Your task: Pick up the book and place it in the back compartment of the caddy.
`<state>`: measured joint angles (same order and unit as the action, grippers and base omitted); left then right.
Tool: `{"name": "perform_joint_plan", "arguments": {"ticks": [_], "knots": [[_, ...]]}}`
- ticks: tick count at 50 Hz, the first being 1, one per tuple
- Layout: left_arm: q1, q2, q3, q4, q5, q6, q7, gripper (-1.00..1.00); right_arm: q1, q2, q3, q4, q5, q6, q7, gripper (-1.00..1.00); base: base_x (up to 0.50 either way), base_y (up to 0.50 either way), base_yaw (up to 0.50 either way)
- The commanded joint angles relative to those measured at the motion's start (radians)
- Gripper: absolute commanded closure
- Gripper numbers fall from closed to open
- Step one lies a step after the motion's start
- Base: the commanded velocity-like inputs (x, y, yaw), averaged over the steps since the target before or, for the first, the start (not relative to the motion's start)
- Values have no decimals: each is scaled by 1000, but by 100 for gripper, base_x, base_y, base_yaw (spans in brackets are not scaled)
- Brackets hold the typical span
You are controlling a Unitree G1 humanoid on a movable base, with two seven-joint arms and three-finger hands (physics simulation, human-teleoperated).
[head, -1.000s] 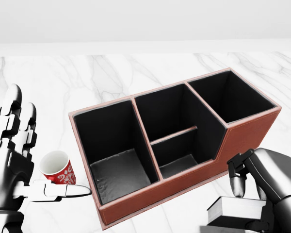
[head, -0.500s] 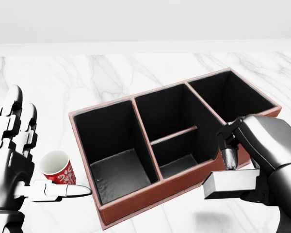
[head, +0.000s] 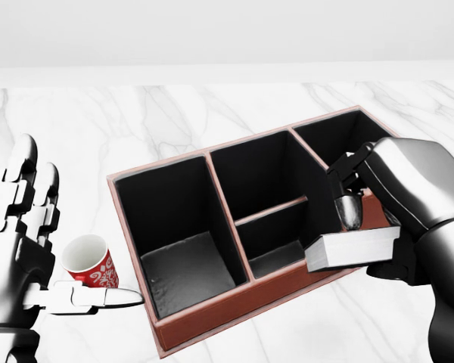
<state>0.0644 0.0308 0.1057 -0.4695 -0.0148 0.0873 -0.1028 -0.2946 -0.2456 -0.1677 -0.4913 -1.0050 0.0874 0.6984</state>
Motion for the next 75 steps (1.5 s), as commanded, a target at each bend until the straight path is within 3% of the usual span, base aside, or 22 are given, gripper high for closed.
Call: {"name": "perform_joint_plan", "arguments": {"ticks": [1, 30, 57, 75], "knots": [[0, 0, -1, 8, 1, 0, 0, -100, -48, 1, 12, 11, 8, 0, 0, 100, 0, 0, 0], [1, 0, -1, -11, -2, 0, -1, -100, -168, 40, 95, 126, 16, 0, 0, 100, 0, 0, 0], [-2, 0, 0, -8, -7, 0, 0, -100, -224, 53, 112, 242, 39, 0, 0, 100, 0, 0, 0], [-1, 0, 1, -11, -5, 0, -1, -100, -243, 48, 117, 331, 61, 0, -56, 100, 0, 0, 0]]}}
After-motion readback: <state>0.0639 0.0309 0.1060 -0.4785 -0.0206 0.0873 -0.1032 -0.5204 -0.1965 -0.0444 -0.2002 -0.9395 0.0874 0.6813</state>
